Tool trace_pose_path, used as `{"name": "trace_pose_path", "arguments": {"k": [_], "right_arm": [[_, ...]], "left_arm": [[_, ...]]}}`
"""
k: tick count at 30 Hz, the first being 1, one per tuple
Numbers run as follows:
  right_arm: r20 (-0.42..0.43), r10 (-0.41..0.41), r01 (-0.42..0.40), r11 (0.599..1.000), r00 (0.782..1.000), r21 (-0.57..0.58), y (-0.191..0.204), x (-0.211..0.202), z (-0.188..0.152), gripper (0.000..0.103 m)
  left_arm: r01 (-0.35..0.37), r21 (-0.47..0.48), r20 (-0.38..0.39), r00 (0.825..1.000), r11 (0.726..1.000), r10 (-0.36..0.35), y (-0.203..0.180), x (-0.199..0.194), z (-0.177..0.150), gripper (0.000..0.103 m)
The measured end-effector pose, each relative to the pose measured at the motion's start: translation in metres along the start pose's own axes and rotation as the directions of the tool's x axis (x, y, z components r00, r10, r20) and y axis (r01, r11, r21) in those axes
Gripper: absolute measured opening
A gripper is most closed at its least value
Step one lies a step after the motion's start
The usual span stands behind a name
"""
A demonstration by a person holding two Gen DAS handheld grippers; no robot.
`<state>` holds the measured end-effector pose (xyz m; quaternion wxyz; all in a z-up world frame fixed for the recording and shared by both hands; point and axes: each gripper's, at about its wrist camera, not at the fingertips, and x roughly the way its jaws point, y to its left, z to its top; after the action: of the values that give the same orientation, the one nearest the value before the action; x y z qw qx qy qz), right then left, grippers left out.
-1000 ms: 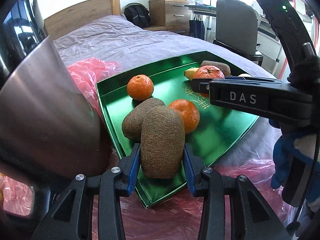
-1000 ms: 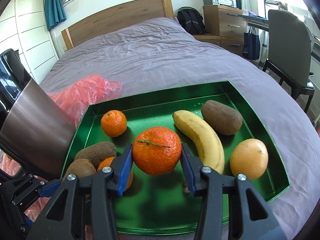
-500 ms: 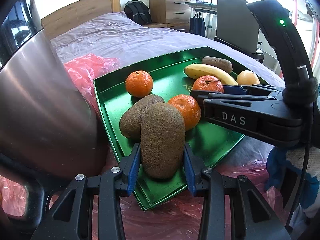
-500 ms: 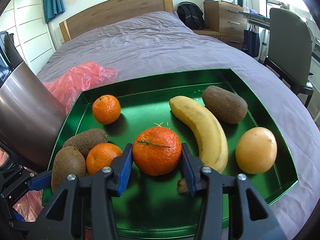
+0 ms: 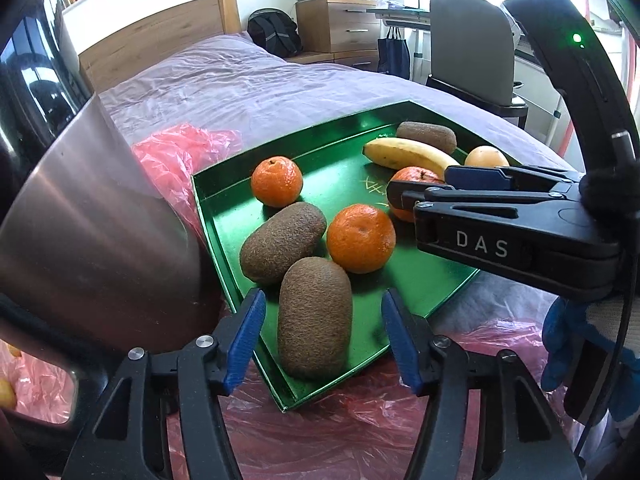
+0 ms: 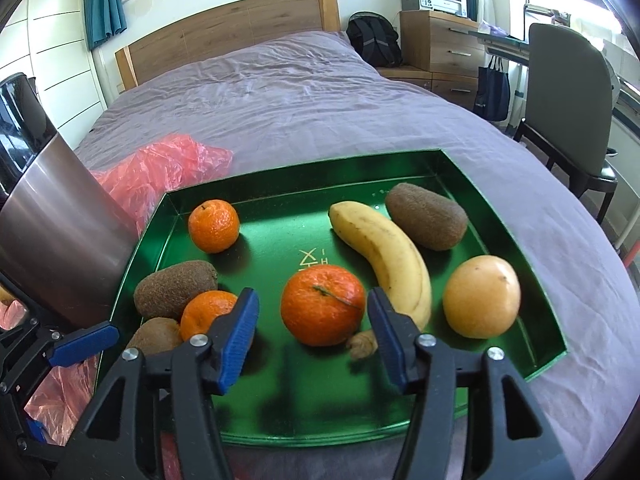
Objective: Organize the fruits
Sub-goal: 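Lower the kiwi and mandarin into the tray and open both tools, then withdraw both tools from the tray toward the last two fruits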
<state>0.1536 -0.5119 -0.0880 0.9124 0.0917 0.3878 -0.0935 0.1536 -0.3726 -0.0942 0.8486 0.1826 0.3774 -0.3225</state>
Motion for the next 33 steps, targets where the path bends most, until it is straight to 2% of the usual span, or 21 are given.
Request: {"name": "trace_pose_path", "arguments": {"k": [8,9,10,12,14,17,24,33], "right_arm": [[0.029,-0.023,0.023,1.000,0.999,0.017,-0.006,-0.030,0.000,0.067],[0.034,-0.028,0.027,0.999,0.999,0.019,-0.007,-0.036,0.000,0.069],[0.038,-0.033,0.032,0.999,0.999,0.021,-0.007,-0.041,0.000,0.078],[0.047,-0.044,0.043,0.999,0.998,0.024,-0.007,-0.052,-0.002,0.086],[0.051,-0.051,0.050,0.999,0.997,0.019,-0.006,-0.063,-0.005,0.089],[0.049,-0.061,0.061,0.998,0.997,0.001,0.001,-0.080,-0.013,0.099],[0.035,-0.036,0.037,0.999,0.999,-0.029,0.022,-0.118,-0.034,0.100],[-0.004,0.034,-0.034,0.997,0.999,-0.070,0.067,-0.152,-0.065,0.100]], "left_arm": [[0.013,0.005,0.026,1.000,1.000,-0.013,-0.004,-0.026,0.002,0.057],[0.017,0.005,0.028,0.999,1.000,-0.017,-0.005,-0.030,0.001,0.057],[0.022,0.006,0.032,0.999,1.000,-0.022,-0.006,-0.035,0.000,0.057],[0.033,0.008,0.038,0.999,0.999,-0.034,-0.009,-0.045,-0.002,0.058],[0.044,0.012,0.044,0.998,0.999,-0.044,-0.011,-0.056,-0.005,0.060],[0.056,0.017,0.050,0.997,0.998,-0.056,-0.012,-0.075,-0.011,0.063],[0.040,0.016,0.052,0.998,0.999,-0.041,-0.002,-0.112,-0.033,0.064],[-0.026,-0.052,0.039,0.999,0.998,0.028,0.043,-0.149,-0.070,0.064]]}}
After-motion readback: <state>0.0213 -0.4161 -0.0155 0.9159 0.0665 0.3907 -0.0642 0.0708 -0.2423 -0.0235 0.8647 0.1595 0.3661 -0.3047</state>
